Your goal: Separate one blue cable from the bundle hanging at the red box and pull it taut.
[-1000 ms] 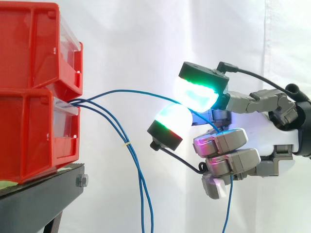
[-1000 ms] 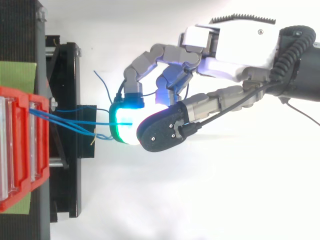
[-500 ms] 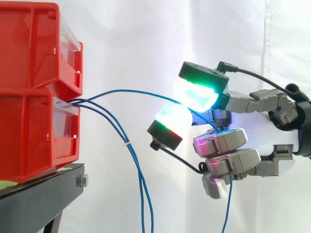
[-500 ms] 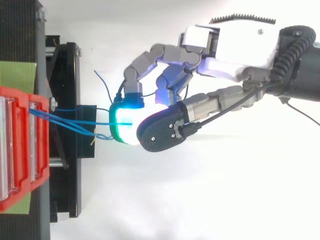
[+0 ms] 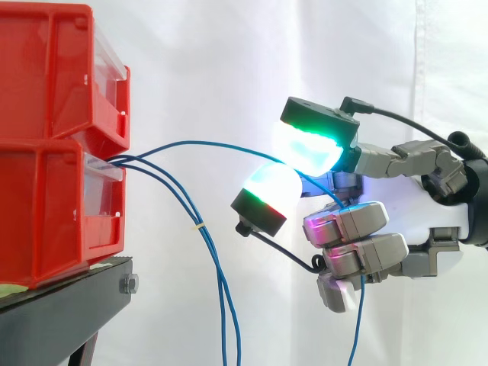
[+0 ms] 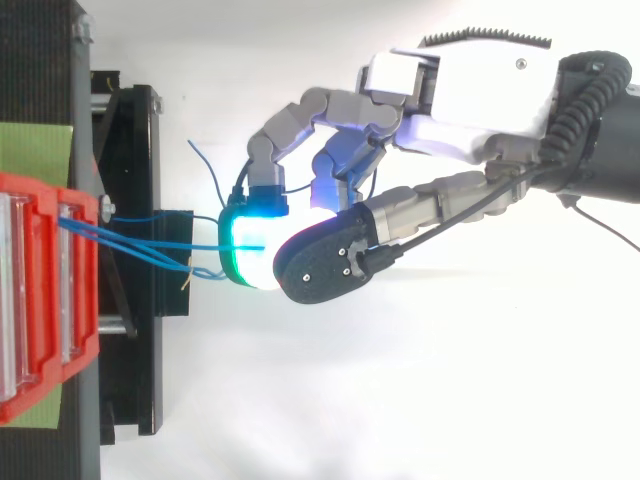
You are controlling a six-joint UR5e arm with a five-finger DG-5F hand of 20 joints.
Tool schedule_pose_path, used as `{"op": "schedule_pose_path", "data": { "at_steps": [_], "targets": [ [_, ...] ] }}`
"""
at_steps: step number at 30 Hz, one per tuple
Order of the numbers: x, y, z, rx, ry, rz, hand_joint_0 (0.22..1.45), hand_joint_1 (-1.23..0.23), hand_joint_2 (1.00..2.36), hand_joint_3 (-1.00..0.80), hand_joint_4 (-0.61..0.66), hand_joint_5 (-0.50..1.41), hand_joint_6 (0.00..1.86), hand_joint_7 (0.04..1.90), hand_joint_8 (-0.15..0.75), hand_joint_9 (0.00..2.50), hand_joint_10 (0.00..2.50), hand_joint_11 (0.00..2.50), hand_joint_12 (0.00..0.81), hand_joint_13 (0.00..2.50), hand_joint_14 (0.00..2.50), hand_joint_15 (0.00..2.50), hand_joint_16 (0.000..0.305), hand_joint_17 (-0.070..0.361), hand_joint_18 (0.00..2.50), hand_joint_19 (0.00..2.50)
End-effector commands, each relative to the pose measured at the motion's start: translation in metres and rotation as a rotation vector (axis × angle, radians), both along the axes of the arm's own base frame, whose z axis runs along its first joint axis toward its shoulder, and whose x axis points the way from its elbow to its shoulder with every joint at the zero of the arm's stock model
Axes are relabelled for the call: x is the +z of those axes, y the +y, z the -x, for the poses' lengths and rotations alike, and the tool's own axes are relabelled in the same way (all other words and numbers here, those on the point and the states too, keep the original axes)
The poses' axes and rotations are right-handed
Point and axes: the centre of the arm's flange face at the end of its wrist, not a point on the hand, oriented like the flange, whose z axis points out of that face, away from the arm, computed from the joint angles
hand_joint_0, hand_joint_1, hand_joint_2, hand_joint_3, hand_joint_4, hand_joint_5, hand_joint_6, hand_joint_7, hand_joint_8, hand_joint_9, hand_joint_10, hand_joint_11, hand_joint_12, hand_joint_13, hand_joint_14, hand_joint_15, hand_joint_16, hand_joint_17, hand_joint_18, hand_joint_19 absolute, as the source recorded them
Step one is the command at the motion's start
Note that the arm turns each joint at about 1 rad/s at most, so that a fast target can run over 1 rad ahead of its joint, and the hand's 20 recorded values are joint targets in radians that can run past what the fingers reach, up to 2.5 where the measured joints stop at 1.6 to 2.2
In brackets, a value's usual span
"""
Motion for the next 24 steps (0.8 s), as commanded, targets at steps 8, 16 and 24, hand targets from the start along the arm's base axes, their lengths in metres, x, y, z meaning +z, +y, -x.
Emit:
{"op": "schedule_pose_path", "data": {
  "at_steps": [8, 16, 24],
  "targets": [
    [0.0002, 0.0000, -0.0001, 0.000, 0.000, 0.000, 0.74, -0.63, 1.01, -0.33, 0.01, -0.23, 0.96, 0.99, 0.275, 0.88, 0.91, 1.23, 0.284, 1.11, 0.58, 1.44, 0.044, 0.099, 0.92, 0.91],
    [0.0002, 0.0000, -0.0001, 0.000, 0.000, 0.001, 0.74, -0.63, 1.01, -0.33, 0.02, -0.23, 0.96, 0.98, 0.272, 0.88, 0.90, 1.25, 0.279, 1.11, 0.57, 1.46, 0.045, 0.102, 0.92, 0.91],
    [-0.0005, 0.0000, 0.0003, 0.000, 0.001, 0.000, 0.74, -0.63, 1.01, -0.33, 0.01, -0.23, 0.96, 0.98, 0.266, 0.89, 0.90, 1.24, 0.279, 1.12, 0.54, 1.49, 0.045, 0.102, 0.92, 0.91]
  ]
}}
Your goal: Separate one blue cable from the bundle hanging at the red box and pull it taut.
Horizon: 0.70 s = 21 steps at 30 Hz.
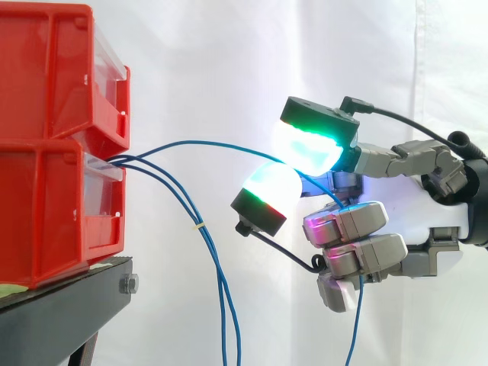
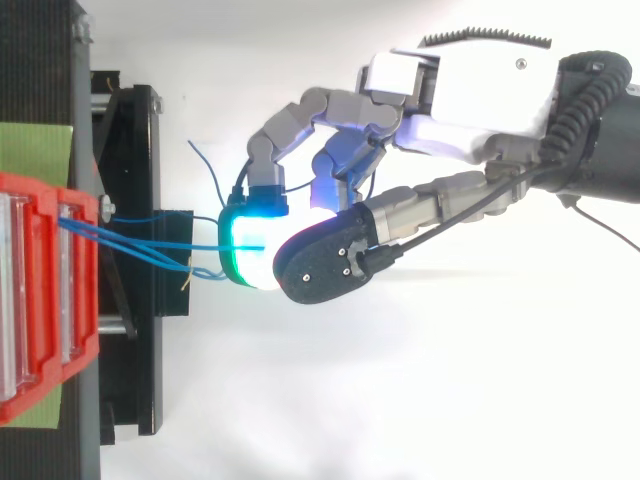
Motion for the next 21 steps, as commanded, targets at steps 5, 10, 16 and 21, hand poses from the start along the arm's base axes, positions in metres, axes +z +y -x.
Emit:
{"op": "schedule_pose_path", "data": {
  "at_steps": [5, 10, 16, 21],
  "targets": [
    [0.0000, 0.0000, 0.0000, 0.000, 0.000, 0.000, 0.74, -0.63, 1.01, -0.33, 0.01, -0.23, 0.96, 0.98, 0.273, 0.89, 0.88, 1.24, 0.280, 1.13, 0.53, 1.48, 0.045, 0.101, 0.91, 0.91],
    [0.0000, 0.0000, 0.0000, 0.000, 0.000, 0.001, 0.73, -0.63, 1.01, -0.33, 0.01, -0.23, 0.96, 0.97, 0.273, 0.89, 0.86, 1.25, 0.280, 1.13, 0.52, 1.50, 0.045, 0.102, 0.92, 0.91],
    [0.0000, 0.0000, 0.0000, 0.000, 0.000, 0.001, 0.73, -0.63, 1.01, -0.32, 0.02, -0.23, 0.96, 0.97, 0.274, 0.89, 0.85, 1.25, 0.277, 1.13, 0.53, 1.47, 0.046, 0.103, 0.92, 0.90],
    [0.0000, 0.0000, 0.0000, 0.000, 0.000, 0.000, 0.73, -0.63, 1.01, -0.32, 0.02, -0.23, 0.96, 0.97, 0.274, 0.89, 0.85, 1.24, 0.278, 1.14, 0.53, 1.48, 0.046, 0.103, 0.92, 0.90]
  ]
}}
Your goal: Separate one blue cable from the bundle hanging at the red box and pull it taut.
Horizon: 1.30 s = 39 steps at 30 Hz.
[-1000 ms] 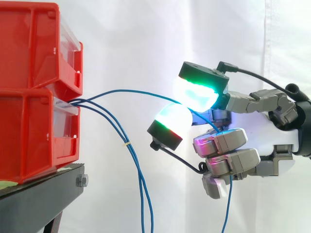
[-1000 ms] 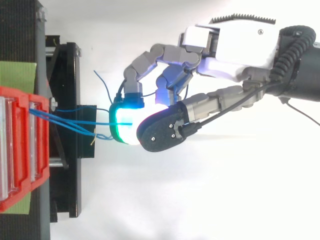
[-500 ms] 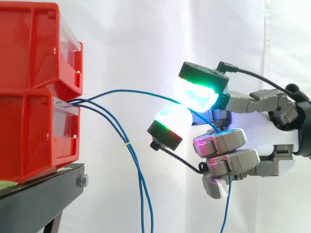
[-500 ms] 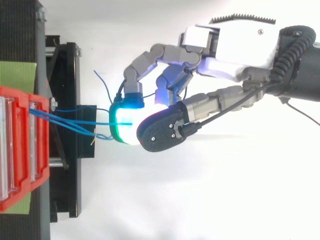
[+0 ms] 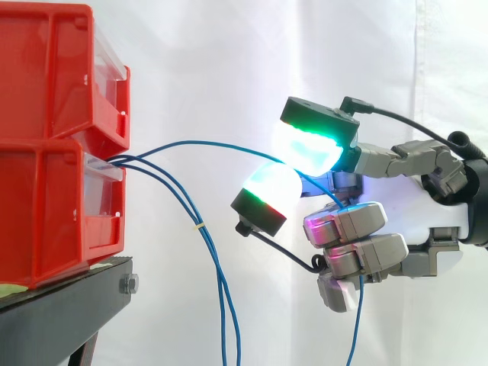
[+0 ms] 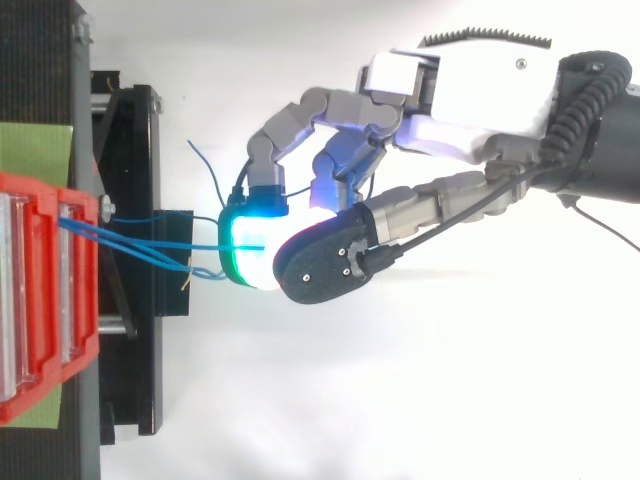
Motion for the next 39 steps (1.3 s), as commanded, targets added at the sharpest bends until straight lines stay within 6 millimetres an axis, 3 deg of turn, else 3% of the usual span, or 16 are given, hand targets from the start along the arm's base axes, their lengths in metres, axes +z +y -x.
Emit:
{"op": "schedule_pose_path", "data": {
  "at_steps": [1, 39],
  "targets": [
    [0.0000, 0.0000, 0.0000, 0.000, 0.000, 0.000, 0.74, -0.63, 1.01, -0.33, 0.02, -0.23, 0.96, 0.98, 0.275, 0.89, 0.85, 1.24, 0.278, 1.14, 0.52, 1.48, 0.046, 0.103, 0.92, 0.90],
    [0.0000, 0.0000, 0.0000, 0.000, 0.000, 0.000, 0.73, -0.63, 1.02, -0.32, 0.02, -0.23, 0.96, 0.97, 0.281, 0.89, 0.85, 1.23, 0.285, 1.14, 0.53, 1.48, 0.046, 0.104, 0.93, 0.90]
  ]
}}
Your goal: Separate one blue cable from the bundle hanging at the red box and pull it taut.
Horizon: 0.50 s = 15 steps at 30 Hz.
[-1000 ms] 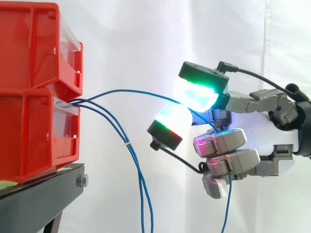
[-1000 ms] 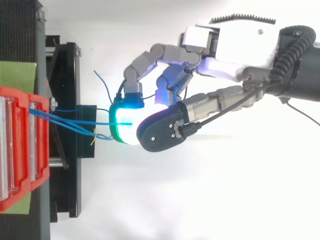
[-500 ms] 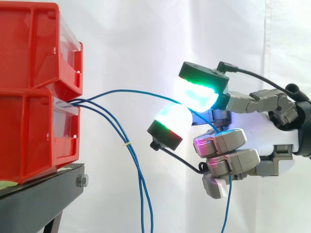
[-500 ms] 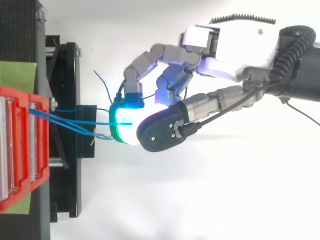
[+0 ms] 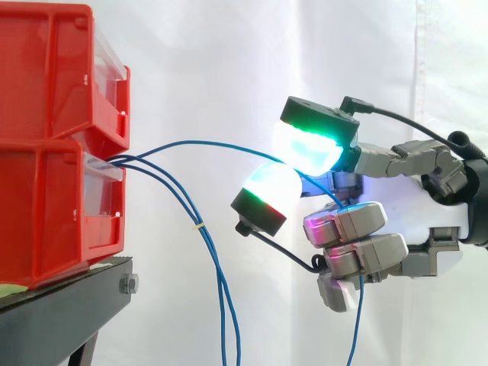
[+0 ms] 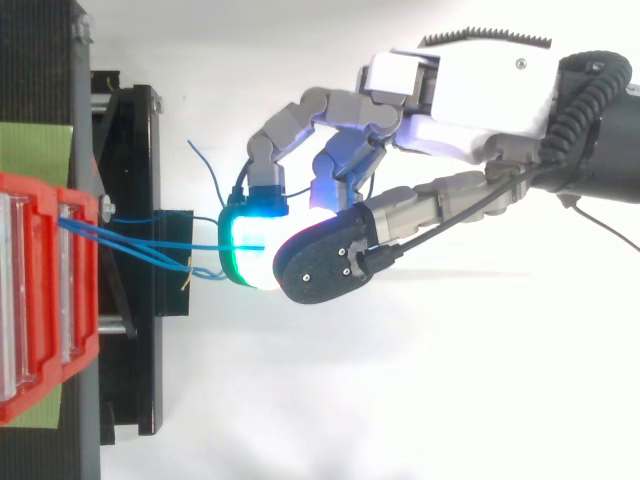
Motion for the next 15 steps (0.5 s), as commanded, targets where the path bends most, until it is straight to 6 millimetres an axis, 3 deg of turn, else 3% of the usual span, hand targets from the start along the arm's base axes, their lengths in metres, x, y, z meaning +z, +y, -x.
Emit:
{"op": "schedule_pose_path", "data": {
  "at_steps": [1, 15],
  "targets": [
    [0.0000, 0.0000, 0.0000, 0.000, 0.000, 0.000, 0.73, -0.63, 1.01, -0.32, 0.02, -0.23, 0.96, 0.97, 0.274, 0.89, 0.85, 1.23, 0.283, 1.14, 0.53, 1.47, 0.046, 0.104, 0.93, 0.90],
    [0.0000, 0.0000, 0.0000, 0.000, 0.000, 0.000, 0.73, -0.63, 1.01, -0.32, 0.02, -0.23, 0.96, 0.96, 0.281, 0.89, 0.86, 1.23, 0.282, 1.14, 0.54, 1.47, 0.047, 0.105, 0.93, 0.90]
  ]
}}
